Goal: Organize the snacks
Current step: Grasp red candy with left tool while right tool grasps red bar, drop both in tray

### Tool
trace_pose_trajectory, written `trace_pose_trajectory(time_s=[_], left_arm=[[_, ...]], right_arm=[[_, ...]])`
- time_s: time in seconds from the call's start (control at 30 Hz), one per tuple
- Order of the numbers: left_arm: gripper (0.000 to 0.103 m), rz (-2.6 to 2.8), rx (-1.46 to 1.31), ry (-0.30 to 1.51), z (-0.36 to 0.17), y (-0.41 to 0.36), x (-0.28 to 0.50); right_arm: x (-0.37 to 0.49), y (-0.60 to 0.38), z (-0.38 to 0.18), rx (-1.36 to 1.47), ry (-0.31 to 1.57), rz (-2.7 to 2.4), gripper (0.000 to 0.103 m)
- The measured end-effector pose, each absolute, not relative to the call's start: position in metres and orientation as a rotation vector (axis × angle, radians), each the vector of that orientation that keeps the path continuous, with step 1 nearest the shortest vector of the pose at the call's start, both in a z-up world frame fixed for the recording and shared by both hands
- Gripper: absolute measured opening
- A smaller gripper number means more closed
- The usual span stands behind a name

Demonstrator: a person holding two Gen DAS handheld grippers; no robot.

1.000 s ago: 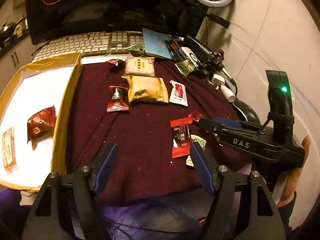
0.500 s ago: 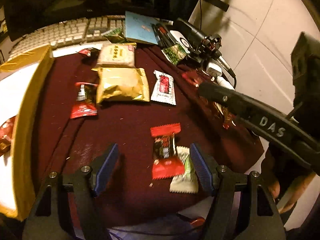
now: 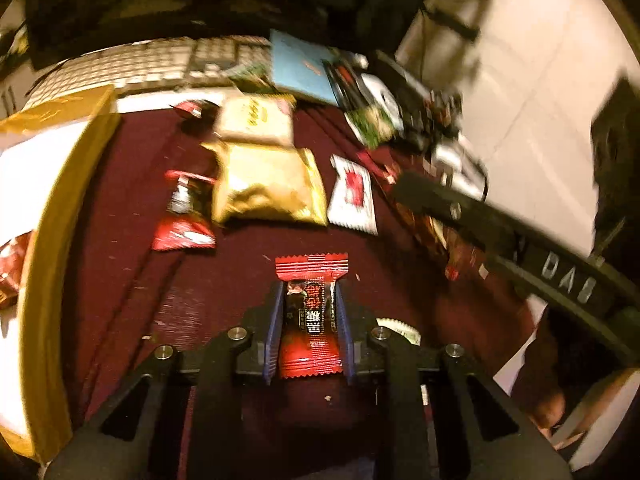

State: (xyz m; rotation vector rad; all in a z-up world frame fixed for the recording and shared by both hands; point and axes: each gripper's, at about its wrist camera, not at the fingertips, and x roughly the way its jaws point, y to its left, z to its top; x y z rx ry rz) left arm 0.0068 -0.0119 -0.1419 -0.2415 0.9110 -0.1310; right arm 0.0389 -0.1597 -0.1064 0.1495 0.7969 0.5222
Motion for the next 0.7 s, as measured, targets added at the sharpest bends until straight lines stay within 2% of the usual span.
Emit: trace_pose_trajectory(time_s=[0.17,0.33,0.53,0.7], left_arm=[[0.022,-0.053,-0.354,0.822,-0.107,0.039,-0.021],[0.022,0.132,-0.390,0.707,-0.081,0.106,-0.054],[0.022,0.351,-0.477,0.684,-0.090,0.194,-0.060],[0.022,0.414,-0.499,0.735,-0.105,0.236,-0.047]], right_arm=[[0.025,-0.141,-0.088,0.180,0.736,0.617,0.027],[0.015,-0.081,-0.074,0.157,0.739,0.818,0.027],[0.024,0.019,-0.085,0.098,0.870,0.955,0.027],[0.039,0.088,-0.097,0.011,0.898,0.932,0.027]])
